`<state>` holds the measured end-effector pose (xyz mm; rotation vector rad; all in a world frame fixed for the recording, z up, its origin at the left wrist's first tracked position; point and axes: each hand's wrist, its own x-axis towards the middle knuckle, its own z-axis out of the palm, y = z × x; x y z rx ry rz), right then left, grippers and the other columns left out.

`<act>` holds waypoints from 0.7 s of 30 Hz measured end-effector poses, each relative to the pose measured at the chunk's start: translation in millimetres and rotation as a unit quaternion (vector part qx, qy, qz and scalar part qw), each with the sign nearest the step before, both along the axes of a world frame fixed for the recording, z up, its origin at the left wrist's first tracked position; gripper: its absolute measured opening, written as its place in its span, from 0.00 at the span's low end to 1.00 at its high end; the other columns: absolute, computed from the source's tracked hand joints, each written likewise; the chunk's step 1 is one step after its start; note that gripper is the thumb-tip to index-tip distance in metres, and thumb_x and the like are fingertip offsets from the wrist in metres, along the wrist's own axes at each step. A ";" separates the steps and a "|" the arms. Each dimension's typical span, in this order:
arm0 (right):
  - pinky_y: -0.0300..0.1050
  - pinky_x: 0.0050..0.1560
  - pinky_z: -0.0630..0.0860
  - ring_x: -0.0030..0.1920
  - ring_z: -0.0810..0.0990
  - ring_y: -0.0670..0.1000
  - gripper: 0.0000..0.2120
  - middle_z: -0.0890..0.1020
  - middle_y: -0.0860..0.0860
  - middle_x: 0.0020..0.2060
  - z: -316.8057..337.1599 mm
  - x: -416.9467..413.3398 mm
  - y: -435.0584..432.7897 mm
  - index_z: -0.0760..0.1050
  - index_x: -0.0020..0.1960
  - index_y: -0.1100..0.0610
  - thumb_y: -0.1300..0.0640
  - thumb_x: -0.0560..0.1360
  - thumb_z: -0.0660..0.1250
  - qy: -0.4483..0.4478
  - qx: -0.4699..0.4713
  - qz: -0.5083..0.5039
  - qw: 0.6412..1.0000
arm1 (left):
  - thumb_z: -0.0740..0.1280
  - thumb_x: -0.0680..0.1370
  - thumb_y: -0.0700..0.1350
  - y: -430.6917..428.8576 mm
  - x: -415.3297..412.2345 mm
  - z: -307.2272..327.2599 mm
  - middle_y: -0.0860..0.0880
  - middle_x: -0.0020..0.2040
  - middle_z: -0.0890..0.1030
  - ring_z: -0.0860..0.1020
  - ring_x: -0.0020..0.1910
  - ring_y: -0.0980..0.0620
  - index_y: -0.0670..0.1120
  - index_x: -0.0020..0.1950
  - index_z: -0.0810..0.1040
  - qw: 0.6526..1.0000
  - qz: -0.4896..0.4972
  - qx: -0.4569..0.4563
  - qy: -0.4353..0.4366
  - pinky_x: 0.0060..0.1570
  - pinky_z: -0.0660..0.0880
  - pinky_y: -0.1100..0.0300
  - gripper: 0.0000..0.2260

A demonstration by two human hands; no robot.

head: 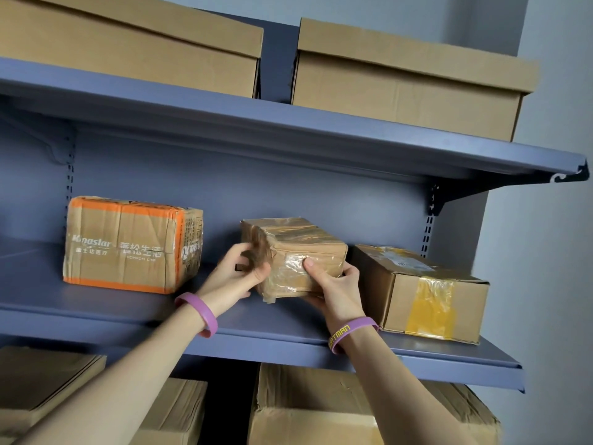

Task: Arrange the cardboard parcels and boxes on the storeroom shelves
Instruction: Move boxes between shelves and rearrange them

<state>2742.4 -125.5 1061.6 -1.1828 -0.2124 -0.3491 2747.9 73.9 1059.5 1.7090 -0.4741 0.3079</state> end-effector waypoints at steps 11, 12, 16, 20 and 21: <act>0.48 0.44 0.82 0.52 0.82 0.57 0.14 0.81 0.59 0.58 -4.0 -0.9 2.4 0.75 0.59 0.59 0.51 0.79 0.66 -0.027 -0.048 0.035 0.998 | 0.83 0.45 0.67 11.4 -3.8 4.5 0.59 0.60 0.83 0.80 0.61 0.58 0.59 0.66 0.75 0.979 -0.072 -0.183 0.060 0.62 0.75 0.47 0.50; 0.47 0.43 0.82 0.52 0.82 0.56 0.11 0.80 0.61 0.60 -4.7 0.4 2.0 0.74 0.59 0.58 0.53 0.80 0.66 -0.022 -0.044 0.025 0.998 | 0.84 0.46 0.66 12.1 -4.1 4.2 0.58 0.61 0.83 0.79 0.63 0.56 0.58 0.66 0.75 0.976 -0.076 -0.194 0.062 0.64 0.75 0.46 0.49; 0.48 0.41 0.83 0.60 0.80 0.55 0.30 0.75 0.55 0.66 -3.3 -1.4 -0.3 0.63 0.72 0.51 0.57 0.75 0.72 0.006 0.001 0.058 0.998 | 0.84 0.53 0.64 11.8 -9.3 6.9 0.53 0.61 0.83 0.81 0.61 0.54 0.54 0.67 0.76 0.963 -0.092 -0.245 0.072 0.66 0.73 0.46 0.44; 0.51 0.45 0.83 0.61 0.79 0.52 0.57 0.70 0.50 0.70 -0.5 -2.2 -3.0 0.42 0.81 0.47 0.56 0.63 0.75 0.019 0.033 0.133 0.990 | 0.73 0.69 0.56 10.0 -12.3 8.9 0.53 0.59 0.84 0.82 0.58 0.57 0.50 0.71 0.73 0.956 -0.075 -0.270 0.085 0.68 0.73 0.45 0.31; 0.52 0.46 0.83 0.62 0.79 0.53 0.57 0.69 0.49 0.69 -0.6 -1.1 -3.0 0.41 0.81 0.48 0.55 0.64 0.75 0.023 0.054 0.127 0.990 | 0.73 0.70 0.56 9.6 -12.1 9.0 0.53 0.59 0.84 0.82 0.58 0.57 0.50 0.71 0.73 0.957 -0.072 -0.268 0.088 0.67 0.73 0.45 0.31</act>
